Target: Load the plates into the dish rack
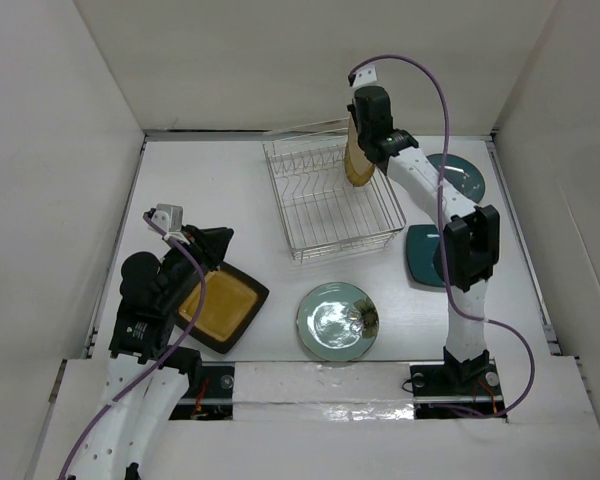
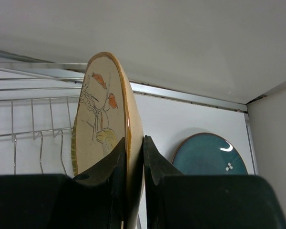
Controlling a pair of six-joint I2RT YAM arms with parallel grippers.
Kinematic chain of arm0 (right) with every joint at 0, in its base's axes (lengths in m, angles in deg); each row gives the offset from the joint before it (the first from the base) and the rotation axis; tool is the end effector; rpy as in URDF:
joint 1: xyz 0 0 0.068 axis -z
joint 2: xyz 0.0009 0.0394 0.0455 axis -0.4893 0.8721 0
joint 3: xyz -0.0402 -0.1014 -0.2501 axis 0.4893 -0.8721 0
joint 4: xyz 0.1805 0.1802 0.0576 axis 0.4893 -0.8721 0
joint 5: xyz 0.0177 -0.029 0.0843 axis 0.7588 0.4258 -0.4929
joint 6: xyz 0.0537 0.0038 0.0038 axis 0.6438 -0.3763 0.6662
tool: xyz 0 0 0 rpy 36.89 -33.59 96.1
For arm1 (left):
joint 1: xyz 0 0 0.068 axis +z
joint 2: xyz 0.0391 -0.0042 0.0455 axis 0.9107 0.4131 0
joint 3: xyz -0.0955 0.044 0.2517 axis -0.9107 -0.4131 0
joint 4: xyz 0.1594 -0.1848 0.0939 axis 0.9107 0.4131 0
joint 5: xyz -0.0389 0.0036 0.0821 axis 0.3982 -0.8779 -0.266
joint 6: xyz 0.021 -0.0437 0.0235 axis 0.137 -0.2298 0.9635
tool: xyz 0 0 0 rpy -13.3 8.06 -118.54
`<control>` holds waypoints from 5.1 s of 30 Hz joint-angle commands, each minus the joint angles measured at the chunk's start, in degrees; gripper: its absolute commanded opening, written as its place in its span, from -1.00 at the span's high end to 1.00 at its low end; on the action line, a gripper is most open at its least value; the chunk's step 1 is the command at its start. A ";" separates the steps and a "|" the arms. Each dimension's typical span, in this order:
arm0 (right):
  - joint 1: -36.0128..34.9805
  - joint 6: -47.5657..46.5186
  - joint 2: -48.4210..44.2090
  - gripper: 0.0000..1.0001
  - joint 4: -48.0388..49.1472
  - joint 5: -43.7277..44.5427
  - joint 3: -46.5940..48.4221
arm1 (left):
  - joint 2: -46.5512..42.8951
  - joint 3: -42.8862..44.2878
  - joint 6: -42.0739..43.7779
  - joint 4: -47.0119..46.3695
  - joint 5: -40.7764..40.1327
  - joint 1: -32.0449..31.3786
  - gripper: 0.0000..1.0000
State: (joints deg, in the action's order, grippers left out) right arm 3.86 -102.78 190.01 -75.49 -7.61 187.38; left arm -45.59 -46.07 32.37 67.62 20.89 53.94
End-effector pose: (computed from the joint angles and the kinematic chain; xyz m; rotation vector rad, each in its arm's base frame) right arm 0.4544 0.1949 0.3598 -0.2401 1.8312 -0.3853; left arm 0.1214 -0.0370 0.3369 0.1731 1.4919 -0.6889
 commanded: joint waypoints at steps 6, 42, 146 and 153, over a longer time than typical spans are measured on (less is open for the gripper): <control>-0.32 1.56 1.25 1.00 8.92 -1.22 -0.83 | -0.15 0.57 0.96 -1.59 -1.34 -0.29 0.73; -22.37 15.89 -5.71 0.94 -1.35 -57.20 -7.08 | -7.97 0.92 0.78 -1.24 -12.41 0.32 1.00; 3.99 14.76 -2.62 1.00 -17.35 -19.80 27.37 | -12.99 1.36 2.02 -0.62 -12.24 -0.20 0.97; 0.65 7.11 1.51 1.00 -18.85 -12.14 30.90 | -12.90 1.27 1.93 -0.62 -12.24 -0.20 0.97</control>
State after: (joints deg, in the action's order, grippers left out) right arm 5.00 -90.70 190.97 -98.81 -27.10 214.33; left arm -59.08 -46.05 34.58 69.46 7.73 54.05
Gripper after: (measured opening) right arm 0.119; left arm 0.011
